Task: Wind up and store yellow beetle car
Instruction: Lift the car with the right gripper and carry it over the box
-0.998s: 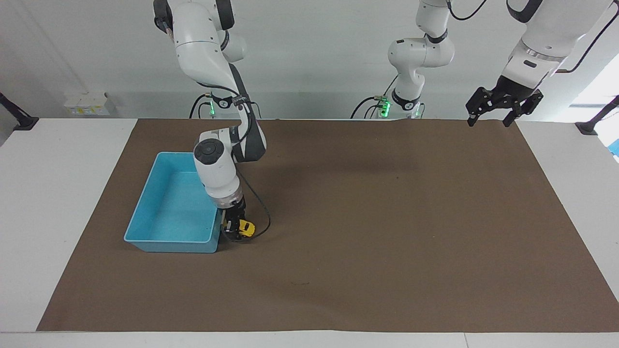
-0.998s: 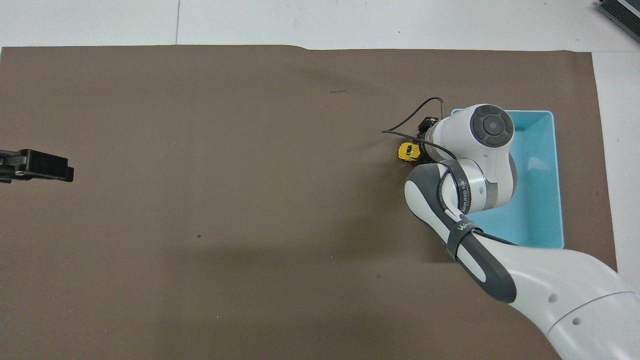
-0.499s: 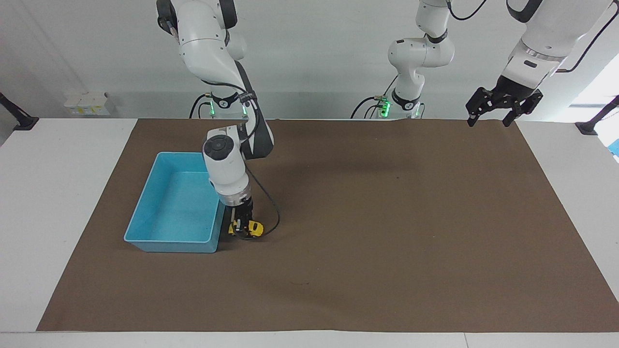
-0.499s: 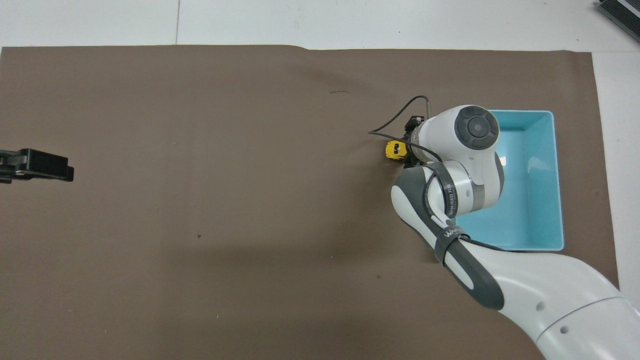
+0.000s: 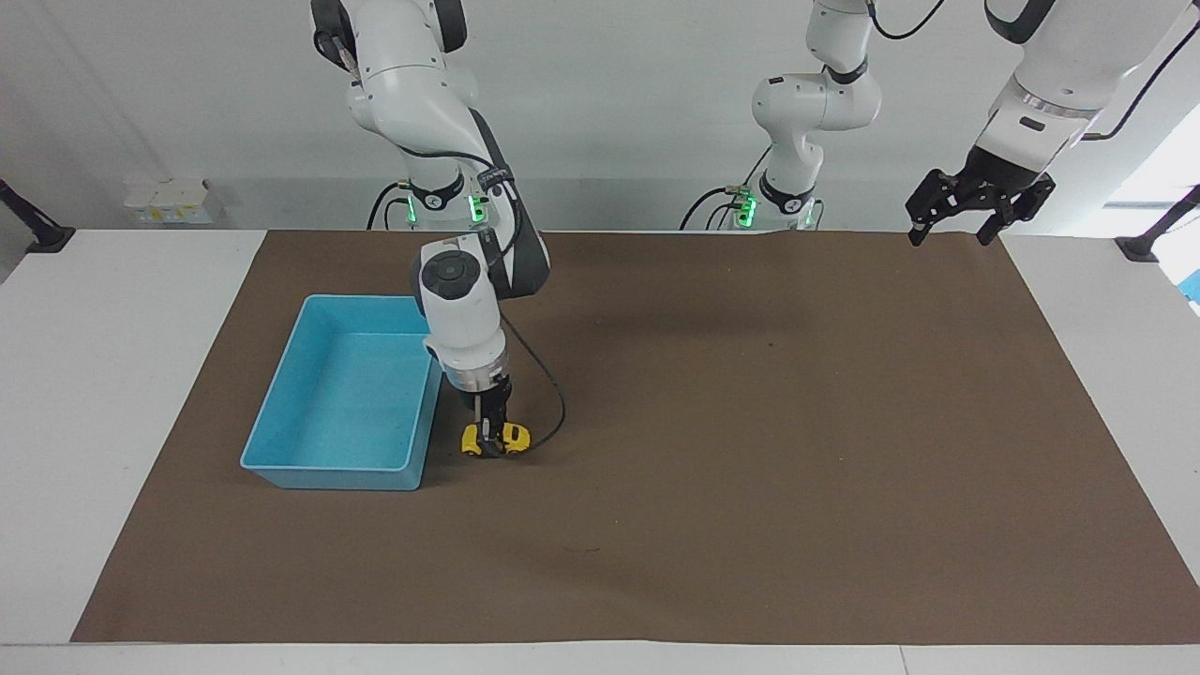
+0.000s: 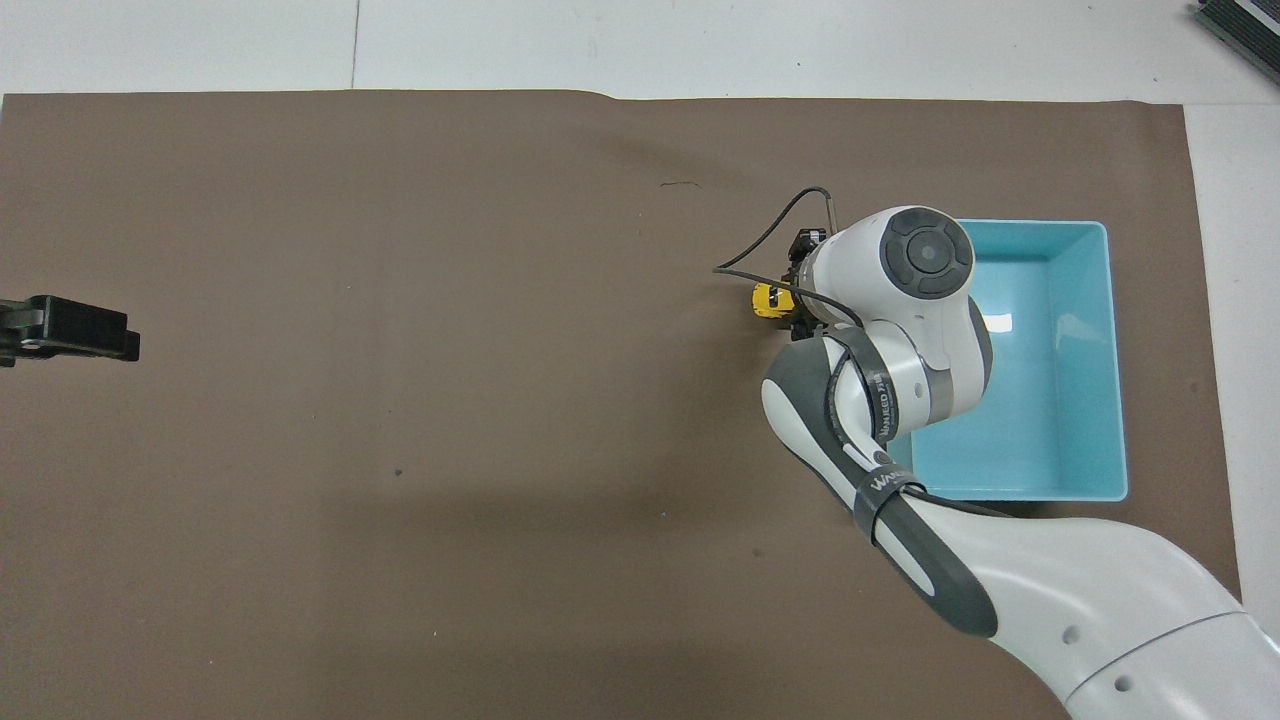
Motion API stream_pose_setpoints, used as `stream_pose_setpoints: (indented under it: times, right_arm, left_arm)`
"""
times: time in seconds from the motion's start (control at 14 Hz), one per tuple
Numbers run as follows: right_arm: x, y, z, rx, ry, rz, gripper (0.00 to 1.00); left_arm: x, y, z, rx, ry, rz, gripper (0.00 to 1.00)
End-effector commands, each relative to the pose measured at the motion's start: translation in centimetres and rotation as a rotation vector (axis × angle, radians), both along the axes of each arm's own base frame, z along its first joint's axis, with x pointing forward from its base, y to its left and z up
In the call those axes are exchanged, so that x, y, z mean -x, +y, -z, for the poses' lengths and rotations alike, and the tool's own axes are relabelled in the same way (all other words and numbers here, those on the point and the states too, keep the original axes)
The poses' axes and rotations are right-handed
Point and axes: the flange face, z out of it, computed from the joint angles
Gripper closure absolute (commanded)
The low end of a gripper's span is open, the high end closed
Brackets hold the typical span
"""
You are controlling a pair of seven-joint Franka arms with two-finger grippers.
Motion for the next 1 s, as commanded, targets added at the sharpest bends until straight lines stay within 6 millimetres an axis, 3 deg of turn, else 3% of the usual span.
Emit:
stream_pose_setpoints:
  times: [0.0, 0.64, 0.93]
  right_arm:
    - [0.7, -0.3, -3.5, 0.024, -0.005, -0.102, 1.0]
    - [3.2, -1.4, -12.7, 0.07, -0.02, -0.52, 1.0]
    - [4.4, -1.4, -14.8, 0.089, -0.014, -0.661, 1.0]
  left_arm:
    - [0.0, 0.6, -0.5, -0.015, -0.028, -0.014, 0.0]
    - [0.4, 0.4, -0.5, -0.011, -0.005, -0.016, 0.0]
    - [0.4, 0.4, -0.5, -0.011, -0.005, -0.016, 0.0]
